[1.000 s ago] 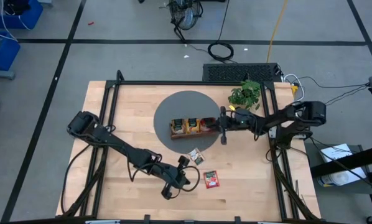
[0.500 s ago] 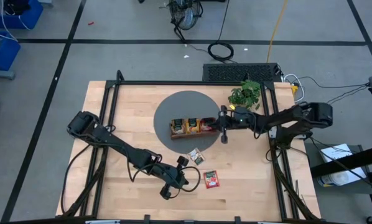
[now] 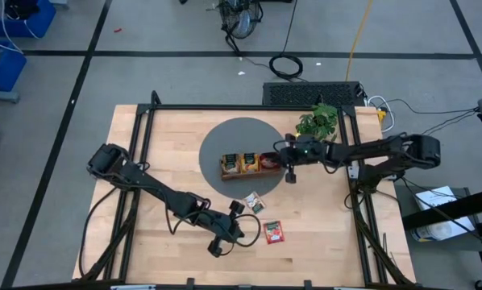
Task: Pick & Place Tea
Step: Put the red tea bag into the right section of the wooden organizer
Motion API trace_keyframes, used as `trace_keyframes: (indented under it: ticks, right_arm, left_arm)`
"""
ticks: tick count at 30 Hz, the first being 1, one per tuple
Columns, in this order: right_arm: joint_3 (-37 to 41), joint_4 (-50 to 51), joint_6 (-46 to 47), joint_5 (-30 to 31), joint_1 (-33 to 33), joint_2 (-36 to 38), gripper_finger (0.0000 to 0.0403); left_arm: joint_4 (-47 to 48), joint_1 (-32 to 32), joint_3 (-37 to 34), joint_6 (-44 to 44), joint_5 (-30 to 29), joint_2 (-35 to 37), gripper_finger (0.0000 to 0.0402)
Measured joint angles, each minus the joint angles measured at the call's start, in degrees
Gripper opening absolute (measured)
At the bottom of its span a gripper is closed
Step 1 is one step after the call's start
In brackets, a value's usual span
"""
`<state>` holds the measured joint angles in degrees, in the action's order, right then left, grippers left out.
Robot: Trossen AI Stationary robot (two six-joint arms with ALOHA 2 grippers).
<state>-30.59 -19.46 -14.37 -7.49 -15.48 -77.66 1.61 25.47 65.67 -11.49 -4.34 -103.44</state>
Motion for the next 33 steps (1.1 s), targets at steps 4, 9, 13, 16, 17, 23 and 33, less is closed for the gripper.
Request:
trace_keyframes:
  ticks: [4, 9, 13, 16, 17, 23, 33]
  right_arm:
    - [0.0, 0.3, -0.24, -0.02, 0.71, 3.26, 0.0]
    - [-5.15, 11.0, 0.19, -0.02, 1.28, 6.07, 0.0]
    - [-10.58, 21.82, 0.37, 0.02, 1.71, 4.54, 0.0]
    - [-12.61, 26.99, 0.2, 0.03, 1.72, 3.15, 0.0]
    - [-13.05, 27.41, 0.18, 0.05, 1.72, 2.57, 0.0]
    - [-13.08, 27.59, -0.67, 1.78, 1.98, -0.45, 0.0]
    - [-13.07, 23.33, -2.2, 3.15, 2.44, -6.1, 0.0004]
  left_arm:
    - [0.11, 0.0, 0.0, 0.02, 0.0, 0.0, 0.0011]
    - [-0.02, -0.36, 0.0, -0.2, 0.02, 0.0, 0.0016]
    - [-0.22, -0.89, 0.0, -0.07, 0.19, 0.0, 0.0004]
    - [-0.49, -1.13, 0.0, 0.0, 1.3, 0.0, 0.001]
    - [-0.56, -1.11, 0.01, 0.06, 1.31, 0.0, 0.0014]
    - [-0.17, -1.07, 0.02, 0.07, 1.5, 0.0, 0.001]
    - [-0.83, -1.07, -1.44, 1.57, 1.51, 0.0, 0.0028]
